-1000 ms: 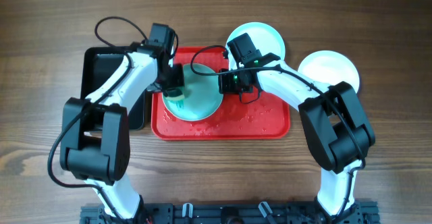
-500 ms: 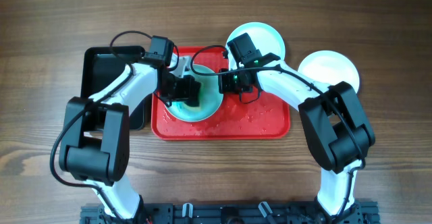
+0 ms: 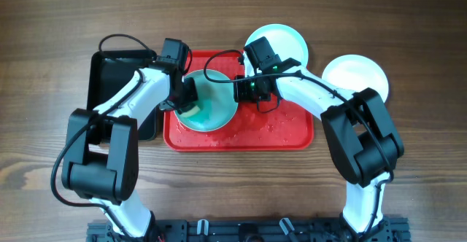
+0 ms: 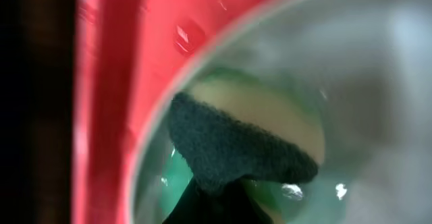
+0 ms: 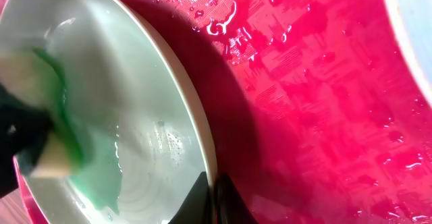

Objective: Clean dirty plates on tray and stack at the side
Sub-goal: 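Lower the sponge onto the light-blue plate and scrub with the left gripper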

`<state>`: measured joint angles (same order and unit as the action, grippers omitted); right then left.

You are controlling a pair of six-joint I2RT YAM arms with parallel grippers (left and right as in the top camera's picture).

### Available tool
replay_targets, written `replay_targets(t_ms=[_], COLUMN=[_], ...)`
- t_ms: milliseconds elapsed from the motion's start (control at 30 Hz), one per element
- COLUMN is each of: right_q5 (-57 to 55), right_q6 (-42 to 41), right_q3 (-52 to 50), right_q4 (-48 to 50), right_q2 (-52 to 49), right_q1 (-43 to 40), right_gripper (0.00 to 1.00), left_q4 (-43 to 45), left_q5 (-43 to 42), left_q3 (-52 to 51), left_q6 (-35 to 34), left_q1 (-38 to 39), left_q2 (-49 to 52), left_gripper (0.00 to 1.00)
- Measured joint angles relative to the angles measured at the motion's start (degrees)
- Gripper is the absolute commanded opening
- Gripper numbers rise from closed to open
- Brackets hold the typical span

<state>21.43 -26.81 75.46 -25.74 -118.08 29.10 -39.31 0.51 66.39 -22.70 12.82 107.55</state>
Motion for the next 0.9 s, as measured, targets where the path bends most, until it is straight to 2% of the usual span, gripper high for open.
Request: replay_targets(t_ms=[100, 233, 367, 500, 633, 700, 800, 900], right_q5=[0.02, -0.04, -0.07, -0.02, -0.02, -0.02, 0.00, -0.02], right_q6=[-0.17, -0.42, -0.39, -0.20, -0.17, -0.15, -0.17, -0.17], right_q3=[0.00, 0.02, 0.02, 0.02, 0.02, 0.02, 0.02, 0.02], right_q4=[0.09, 0.09, 0.07, -0.09, -0.11, -0.11, -0.13, -0.04], right_q2=[0.00, 0.00, 0.00, 0.00, 0.00, 0.00, 0.00, 0.00], right_q1=[0.00, -0.17, -0.66, -0.70, -0.70, -0.70, -0.70, -0.68], right_gripper=[0.04, 0.04, 0.04, 0.04, 0.04, 0.04, 0.04, 0.04], left_q4=[3.10, 8.11, 11.69, 7.21, 1.84, 1.81, 5.53, 8.83], left_q5=[2.69, 1.79, -9.11, -20.94, -25.97, -27.04, -24.92, -16.68], left_q3=[-0.02, -0.39, -0.46, -0.55, -0.61, -0.68, -0.83, -0.85], left_q6=[-0.55, 1.18, 7.56, 14.34, 18.62, 19.74, 16.70, 7.17], left_q1=[0.00, 0.22, 0.22, 0.26, 0.26, 0.26, 0.26, 0.33], left_q2=[0.02, 0.24, 0.63, 0.90, 1.16, 1.22, 1.25, 1.25], left_gripper=[0.04, 0.04, 0.04, 0.04, 0.04, 0.04, 0.04, 0.04])
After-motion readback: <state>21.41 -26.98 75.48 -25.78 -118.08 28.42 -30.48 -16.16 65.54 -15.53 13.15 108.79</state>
